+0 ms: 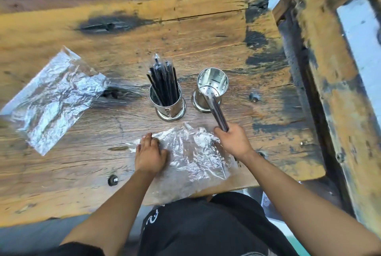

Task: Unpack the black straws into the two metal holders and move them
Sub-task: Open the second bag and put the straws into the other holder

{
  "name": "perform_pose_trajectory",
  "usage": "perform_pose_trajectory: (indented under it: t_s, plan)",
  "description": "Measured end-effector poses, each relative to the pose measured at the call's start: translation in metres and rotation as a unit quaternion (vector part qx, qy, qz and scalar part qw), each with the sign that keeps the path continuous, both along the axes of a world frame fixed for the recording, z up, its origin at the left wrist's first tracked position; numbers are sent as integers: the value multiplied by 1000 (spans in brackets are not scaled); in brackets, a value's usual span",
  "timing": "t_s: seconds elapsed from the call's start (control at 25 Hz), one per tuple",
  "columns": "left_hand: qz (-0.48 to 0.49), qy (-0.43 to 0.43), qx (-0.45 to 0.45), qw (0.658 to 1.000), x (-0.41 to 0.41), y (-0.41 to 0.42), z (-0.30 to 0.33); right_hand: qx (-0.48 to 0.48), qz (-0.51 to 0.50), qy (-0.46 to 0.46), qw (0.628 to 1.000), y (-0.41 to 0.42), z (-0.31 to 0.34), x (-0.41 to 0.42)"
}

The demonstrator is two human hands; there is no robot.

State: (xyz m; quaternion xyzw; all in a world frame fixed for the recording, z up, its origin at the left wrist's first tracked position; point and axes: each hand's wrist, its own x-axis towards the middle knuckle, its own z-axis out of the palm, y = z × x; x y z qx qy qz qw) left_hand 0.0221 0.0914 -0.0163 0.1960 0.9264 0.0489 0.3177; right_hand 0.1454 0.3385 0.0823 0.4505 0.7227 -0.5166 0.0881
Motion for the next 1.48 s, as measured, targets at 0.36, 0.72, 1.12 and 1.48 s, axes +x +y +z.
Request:
perform_pose_trajectory:
  t_s: [0.36,0.72,1.12,1.48]
  plan:
    - [16,-65,-26,997,-8,9,15,-138,-280,223,924,55,55,-94]
    - [31,-58,-5,998,-8,-1,5,-126,-375,316,862,91,60,-143]
    - [44,-51,10,998,-8,1,5,-30,-246,183,951,77,-1,-138]
    - [58,-40,17,997,-5,2,4,-33,-232,174,956,79,-15,-124]
